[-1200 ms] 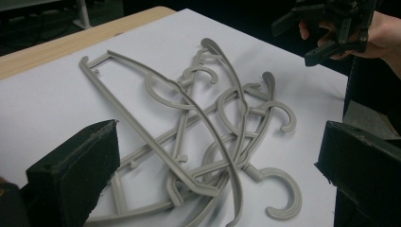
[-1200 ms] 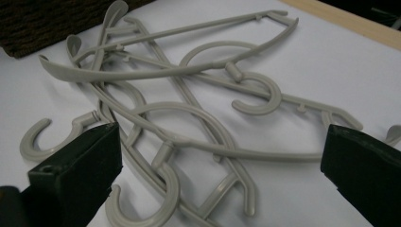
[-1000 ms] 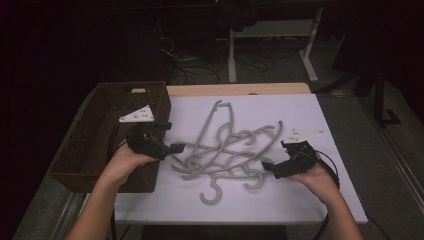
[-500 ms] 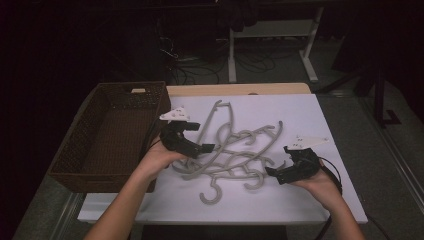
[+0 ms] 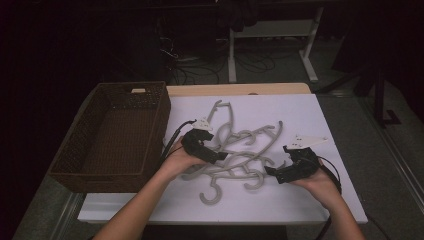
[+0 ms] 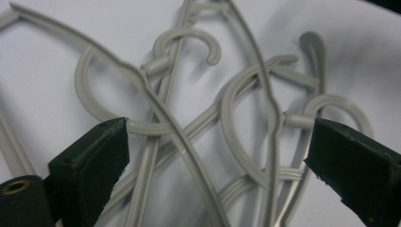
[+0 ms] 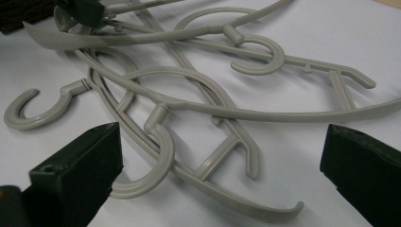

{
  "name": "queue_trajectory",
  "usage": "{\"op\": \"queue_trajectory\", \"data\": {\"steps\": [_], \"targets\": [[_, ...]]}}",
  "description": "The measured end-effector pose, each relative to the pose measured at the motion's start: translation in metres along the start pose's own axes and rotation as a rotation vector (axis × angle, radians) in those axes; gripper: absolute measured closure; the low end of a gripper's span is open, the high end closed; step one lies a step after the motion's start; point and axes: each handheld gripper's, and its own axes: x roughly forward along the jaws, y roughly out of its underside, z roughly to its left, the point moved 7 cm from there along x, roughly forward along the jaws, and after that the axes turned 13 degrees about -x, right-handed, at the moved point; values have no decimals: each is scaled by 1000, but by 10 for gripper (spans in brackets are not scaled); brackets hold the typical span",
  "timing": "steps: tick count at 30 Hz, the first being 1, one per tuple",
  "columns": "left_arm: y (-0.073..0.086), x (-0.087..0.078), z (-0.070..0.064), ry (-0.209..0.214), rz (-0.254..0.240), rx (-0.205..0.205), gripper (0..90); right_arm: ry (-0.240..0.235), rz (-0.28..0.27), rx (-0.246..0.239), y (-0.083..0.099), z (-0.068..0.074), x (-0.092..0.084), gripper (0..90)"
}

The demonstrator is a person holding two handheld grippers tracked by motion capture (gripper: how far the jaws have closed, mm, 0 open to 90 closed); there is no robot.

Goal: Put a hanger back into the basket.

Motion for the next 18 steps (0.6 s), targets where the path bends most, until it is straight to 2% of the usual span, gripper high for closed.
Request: {"op": "queue_trajectory", "data": {"steps": [10, 18], "targets": [[9, 10, 5, -32, 80, -24, 341, 7, -6, 11, 2, -1, -3, 0], [16, 19, 4, -69, 146, -18, 441, 15, -10, 16, 3, -3, -4, 32]]}}
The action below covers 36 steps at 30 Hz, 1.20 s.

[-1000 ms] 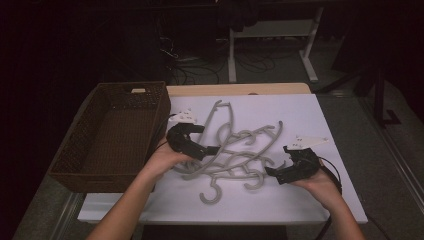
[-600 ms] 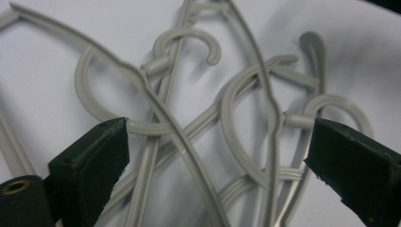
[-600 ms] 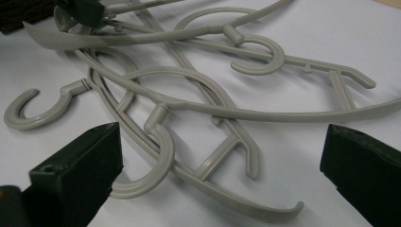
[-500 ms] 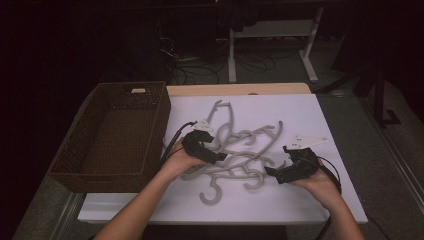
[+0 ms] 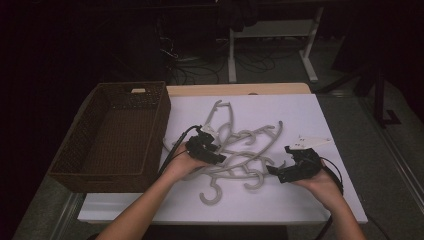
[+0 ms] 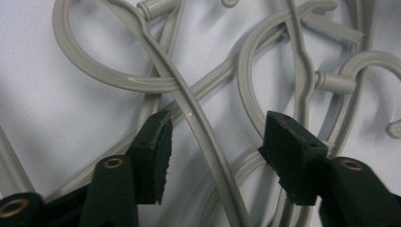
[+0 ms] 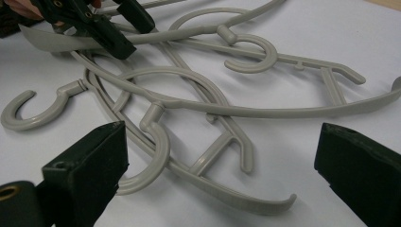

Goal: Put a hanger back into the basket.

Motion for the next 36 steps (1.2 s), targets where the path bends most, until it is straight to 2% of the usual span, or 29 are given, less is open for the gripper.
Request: {"op": "queue_trajectory", "data": {"steps": [7, 13, 18, 24, 31, 36], "targets": [[0, 4, 1, -28, 15, -11, 568, -5, 3, -4, 0, 1, 1, 32], [3, 8, 3, -49, 51, -18, 663, -5, 3, -4, 0, 1, 1, 34], [3, 10, 1, -53, 65, -23, 708, -4, -1, -1, 0, 1, 0, 35], [2, 10, 1, -56, 70, -55, 720, -3, 0, 1, 0, 0, 0, 40], [1, 6, 6, -98, 65, -81, 754, -1, -4, 2, 1, 0, -1, 42], [0, 2, 9, -108, 60, -102, 801, -4, -2, 0, 1, 0, -1, 42]]}}
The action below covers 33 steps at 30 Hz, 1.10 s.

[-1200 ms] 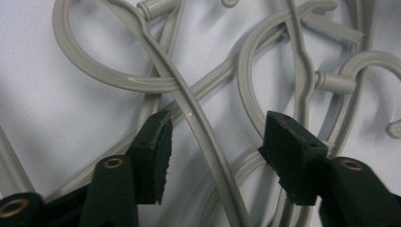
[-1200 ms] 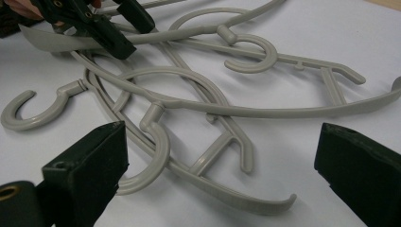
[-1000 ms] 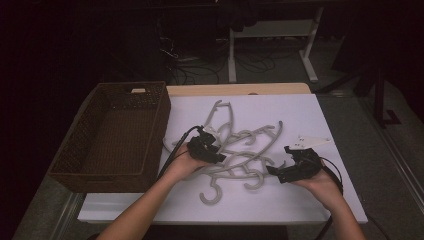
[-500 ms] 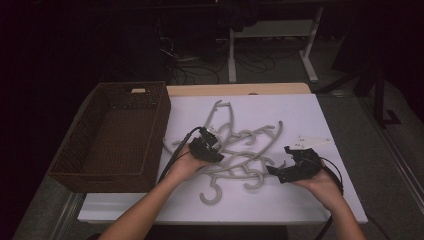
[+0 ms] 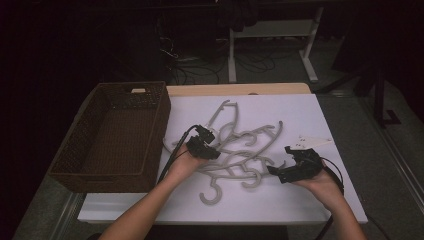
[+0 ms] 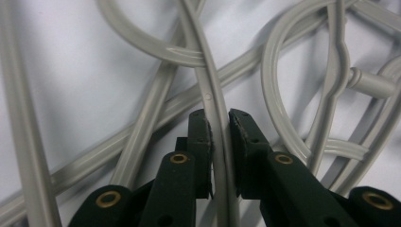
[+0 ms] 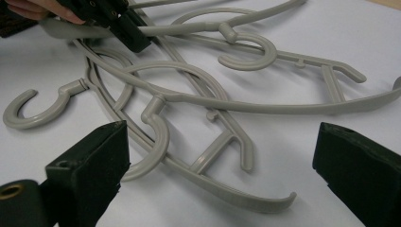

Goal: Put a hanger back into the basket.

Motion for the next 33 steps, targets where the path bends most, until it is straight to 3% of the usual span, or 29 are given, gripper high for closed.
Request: {"op": "queue_trajectory", "data": {"steps": [6, 17, 23, 33], "targets": [[-1, -5, 1, -6, -15, 7, 822, 1, -2, -2, 0, 0, 0, 42], [-14, -34, 0, 33, -142, 1, 828, -3, -3, -5, 0, 1, 0, 42], [-20, -50, -2, 46, -167, 0, 828, -6, 1, -3, 1, 2, 1, 42], [-46, -111, -10, 101, -222, 21, 828, -14, -36, 14, 4, 4, 0, 42]]}}
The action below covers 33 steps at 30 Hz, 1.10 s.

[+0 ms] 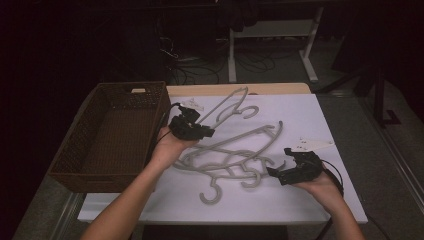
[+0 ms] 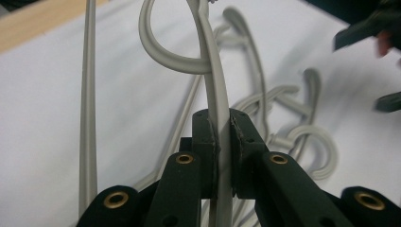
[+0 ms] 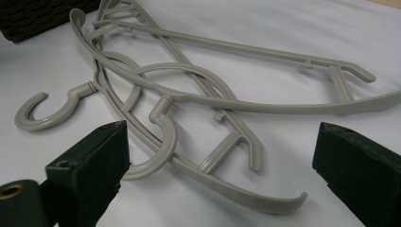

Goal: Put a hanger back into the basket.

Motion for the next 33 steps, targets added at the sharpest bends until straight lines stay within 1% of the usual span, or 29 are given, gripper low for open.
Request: {"op": "queue_trajectory", "data": {"steps": [4, 7, 10, 13, 17, 19, 24, 25, 29, 33], "targets": [[-12, -21, 1, 6, -11, 8, 828, 1, -15, 5, 6, 2, 2, 21], [-18, -36, 4, 19, -15, 12, 828, -5, -27, 25, 13, 3, 2, 19], [-21, -51, 8, 36, -19, 13, 828, -10, -22, 26, 17, 4, 3, 11], [-24, -68, 13, 33, -30, 22, 828, -5, -18, 30, 19, 3, 5, 9], [-25, -90, 21, 18, -45, 55, 828, -2, -15, 29, 19, 3, 5, 9], [-24, -101, 27, 1, -48, 72, 828, -1, -12, 25, 19, 3, 5, 9], [-14, -127, 48, -28, -64, 76, 829, 1, -7, 17, 20, 3, 7, 9], [-12, -133, 52, -34, -69, 76, 829, 1, -9, 25, 19, 2, 6, 9], [1, -151, 69, -55, -80, 56, 829, 3, -6, 27, 20, 2, 7, 9], [19, -167, 88, -76, -91, 20, 829, 7, -7, 29, 20, 0, 6, 9]]}}
